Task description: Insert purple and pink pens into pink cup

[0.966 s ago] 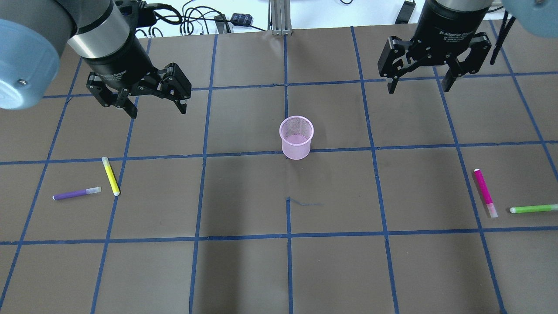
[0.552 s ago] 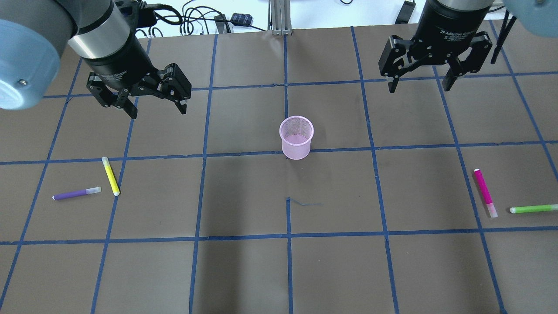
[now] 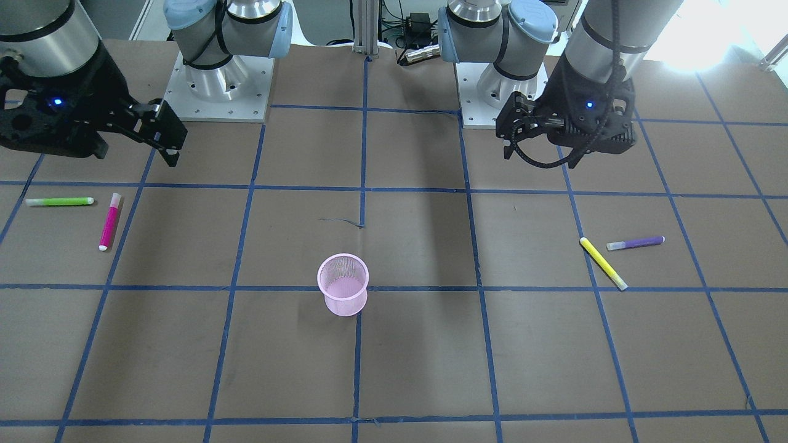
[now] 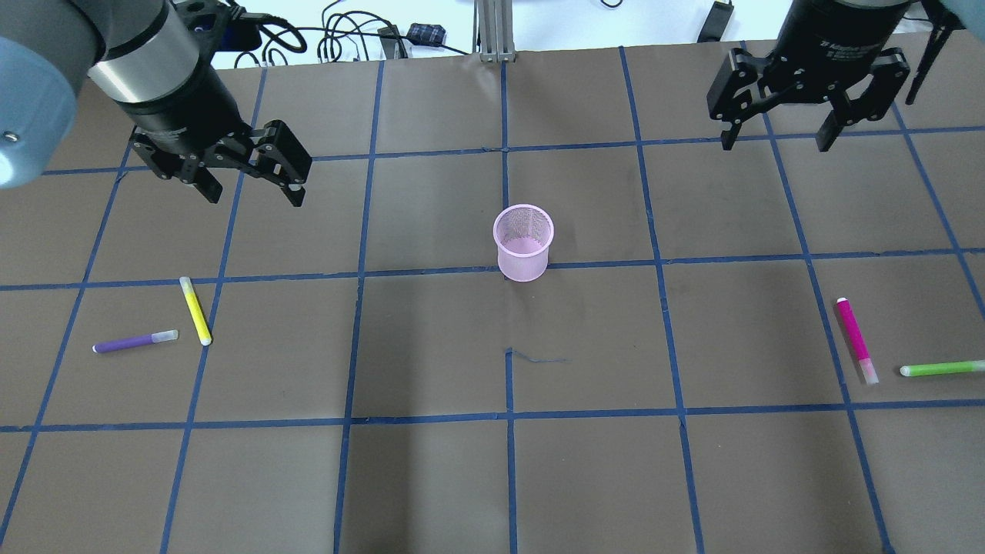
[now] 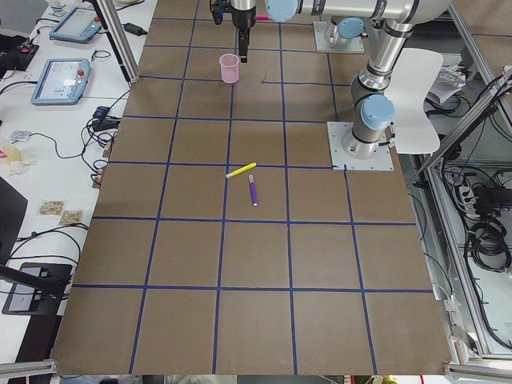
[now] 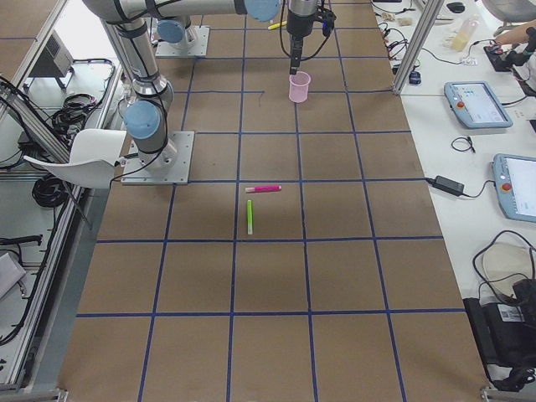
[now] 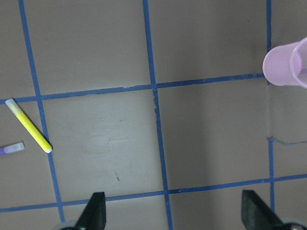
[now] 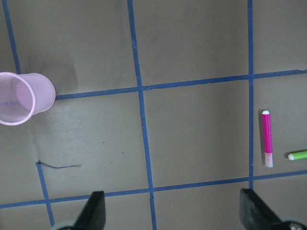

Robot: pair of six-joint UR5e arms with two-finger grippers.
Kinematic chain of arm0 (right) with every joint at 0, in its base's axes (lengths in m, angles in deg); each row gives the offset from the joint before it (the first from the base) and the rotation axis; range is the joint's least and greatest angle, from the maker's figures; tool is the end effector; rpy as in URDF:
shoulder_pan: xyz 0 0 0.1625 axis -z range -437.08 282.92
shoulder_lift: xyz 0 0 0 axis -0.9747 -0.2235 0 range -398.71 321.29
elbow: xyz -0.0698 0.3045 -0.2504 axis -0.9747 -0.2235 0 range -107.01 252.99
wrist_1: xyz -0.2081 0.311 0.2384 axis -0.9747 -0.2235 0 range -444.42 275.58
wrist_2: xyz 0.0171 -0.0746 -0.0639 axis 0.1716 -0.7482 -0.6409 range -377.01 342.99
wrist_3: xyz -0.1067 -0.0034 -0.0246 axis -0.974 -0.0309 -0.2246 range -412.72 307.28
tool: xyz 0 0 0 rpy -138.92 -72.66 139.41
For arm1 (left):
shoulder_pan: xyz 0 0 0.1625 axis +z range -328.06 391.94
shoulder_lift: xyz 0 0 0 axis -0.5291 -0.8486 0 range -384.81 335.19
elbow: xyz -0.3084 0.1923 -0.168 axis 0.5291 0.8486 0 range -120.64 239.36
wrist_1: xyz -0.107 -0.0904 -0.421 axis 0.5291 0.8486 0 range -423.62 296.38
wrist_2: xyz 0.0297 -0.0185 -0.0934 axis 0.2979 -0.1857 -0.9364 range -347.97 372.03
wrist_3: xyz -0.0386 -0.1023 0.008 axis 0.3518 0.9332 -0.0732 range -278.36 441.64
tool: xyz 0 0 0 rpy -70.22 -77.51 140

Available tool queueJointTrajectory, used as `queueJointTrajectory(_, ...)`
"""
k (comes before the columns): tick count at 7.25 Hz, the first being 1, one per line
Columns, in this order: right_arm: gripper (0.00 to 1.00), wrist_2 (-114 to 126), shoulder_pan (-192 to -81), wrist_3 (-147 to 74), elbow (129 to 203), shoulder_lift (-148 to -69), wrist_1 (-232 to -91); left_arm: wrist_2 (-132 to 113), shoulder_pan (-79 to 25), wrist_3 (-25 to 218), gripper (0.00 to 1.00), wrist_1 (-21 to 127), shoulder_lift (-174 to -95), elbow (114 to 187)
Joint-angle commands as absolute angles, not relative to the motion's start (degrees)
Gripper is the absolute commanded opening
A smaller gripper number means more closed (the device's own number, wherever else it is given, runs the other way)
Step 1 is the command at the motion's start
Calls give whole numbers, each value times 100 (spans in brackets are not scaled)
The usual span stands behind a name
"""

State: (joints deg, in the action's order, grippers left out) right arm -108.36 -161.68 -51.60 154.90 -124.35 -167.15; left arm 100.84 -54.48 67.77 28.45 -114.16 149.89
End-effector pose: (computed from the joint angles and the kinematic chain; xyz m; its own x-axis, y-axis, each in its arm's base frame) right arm 0.0788 -0.5554 0.4738 -0.9934 0.1122 0.0246 0.1135 0.9916 0.0614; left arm -0.1032 -0.5221 0.4508 -0.9837 0.1778 0.0284 0.1786 0.9835 0.0281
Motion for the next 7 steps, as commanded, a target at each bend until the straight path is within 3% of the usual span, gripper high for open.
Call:
queueJointTrajectory(1,100,-10886,-15630,-5595,15612,-11968,-16888,10080,-4502,4782,100,2867,-11305,15330)
queueJointTrajectory(2,100,-10886,-15375,-6093,15952,-11887,-17115,10063,-3870,3692,100,2841,-11322,15462)
queueJointTrajectory(4,100,-10904,-14752,-7427,17380,-11869,-18619,9984,-2508,1792,100,2475,-11585,15725)
queueJointTrajectory(7,97,-11008,-14213,-8924,19256,-11869,-21233,9163,-1599,-1396,100,1145,-12225,16201)
